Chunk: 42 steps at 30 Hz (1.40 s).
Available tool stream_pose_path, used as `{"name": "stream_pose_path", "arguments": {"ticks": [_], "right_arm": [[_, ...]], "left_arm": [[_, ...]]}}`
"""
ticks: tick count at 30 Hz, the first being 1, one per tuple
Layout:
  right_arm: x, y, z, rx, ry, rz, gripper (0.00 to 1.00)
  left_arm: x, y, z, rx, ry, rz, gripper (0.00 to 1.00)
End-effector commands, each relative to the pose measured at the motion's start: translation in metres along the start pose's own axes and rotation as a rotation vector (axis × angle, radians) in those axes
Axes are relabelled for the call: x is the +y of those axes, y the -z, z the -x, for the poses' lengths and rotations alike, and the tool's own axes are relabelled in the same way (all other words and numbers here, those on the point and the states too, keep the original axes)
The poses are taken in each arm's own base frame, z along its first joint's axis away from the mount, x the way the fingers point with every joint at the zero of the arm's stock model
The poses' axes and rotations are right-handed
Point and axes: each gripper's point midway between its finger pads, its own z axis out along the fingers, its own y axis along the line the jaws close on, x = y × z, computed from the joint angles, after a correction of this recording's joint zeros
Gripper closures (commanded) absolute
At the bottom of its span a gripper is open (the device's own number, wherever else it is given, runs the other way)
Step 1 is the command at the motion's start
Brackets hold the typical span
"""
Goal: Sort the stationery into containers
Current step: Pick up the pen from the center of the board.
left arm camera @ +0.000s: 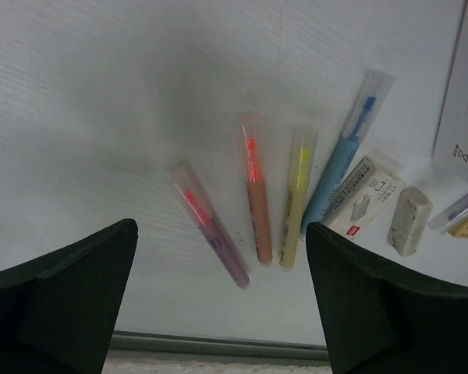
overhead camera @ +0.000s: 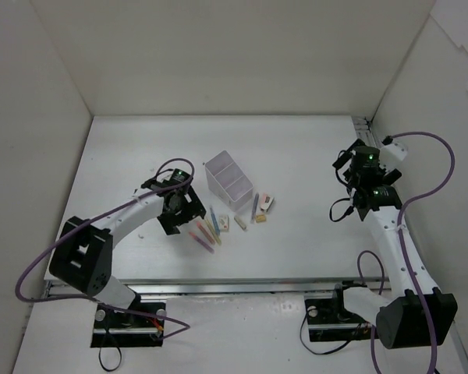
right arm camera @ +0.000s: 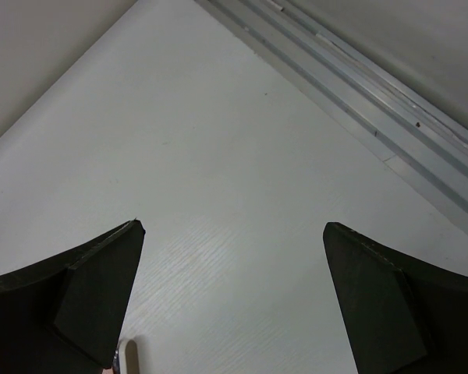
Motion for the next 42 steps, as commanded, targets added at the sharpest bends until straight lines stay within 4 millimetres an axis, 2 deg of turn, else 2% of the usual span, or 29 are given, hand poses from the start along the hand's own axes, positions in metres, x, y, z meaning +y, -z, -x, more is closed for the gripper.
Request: {"name": "stream_pose_path", "arguments": {"ticks": [1,2,4,9,12,17,24,33,40,42], "right_arm": [[-0.009,0.009,0.046,-0.166,-0.102,-0.079,0.02],[-0.009,0.009,0.046,-0.17,-0.103,-0.081,0.02],[-0.011,0.008,0.049,-0.18,-0.103,-0.1,0.02],[-0.012,0.002,0.045,-0.169,-0.08,-0.116,0.02],[-0.011,-0.001,0.042,-0.159,-0.065,-0.122,0.02],[-0.011,-0.006,0.038,-0.147,-0.052,-0.13,0.02],[-0.012,-0.007,0.035,-0.14,-0.048,-0.13,0.02],[-0.019,0.002,0.041,-0.169,-0.051,-0.138,0.02],[-0.022,0.004,0.042,-0.181,-0.057,-0.148,0.02],[-0.022,0.003,0.041,-0.177,-0.056,-0.149,0.02]], "left_arm": [[-0.018,0.006,0.003,-0.007,0.076,0.033,0.16],[-0.025,0.006,-0.001,0.002,0.079,0.035,0.19],[-0.014,-0.004,-0.005,0.006,0.088,0.119,0.23],[-0.01,-0.012,-0.013,0.024,0.146,0.166,0.34],[-0.014,-0.004,-0.015,0.004,0.139,0.144,0.34],[-0.007,0.009,-0.015,-0.041,0.145,0.153,0.34],[0.008,-0.01,-0.03,-0.016,0.166,0.193,0.36],[0.0,-0.026,-0.022,-0.017,0.155,0.182,0.42],[0.015,-0.037,-0.034,0.017,0.183,0.232,0.5],[0.017,-0.04,-0.036,0.025,0.186,0.241,0.55]]}}
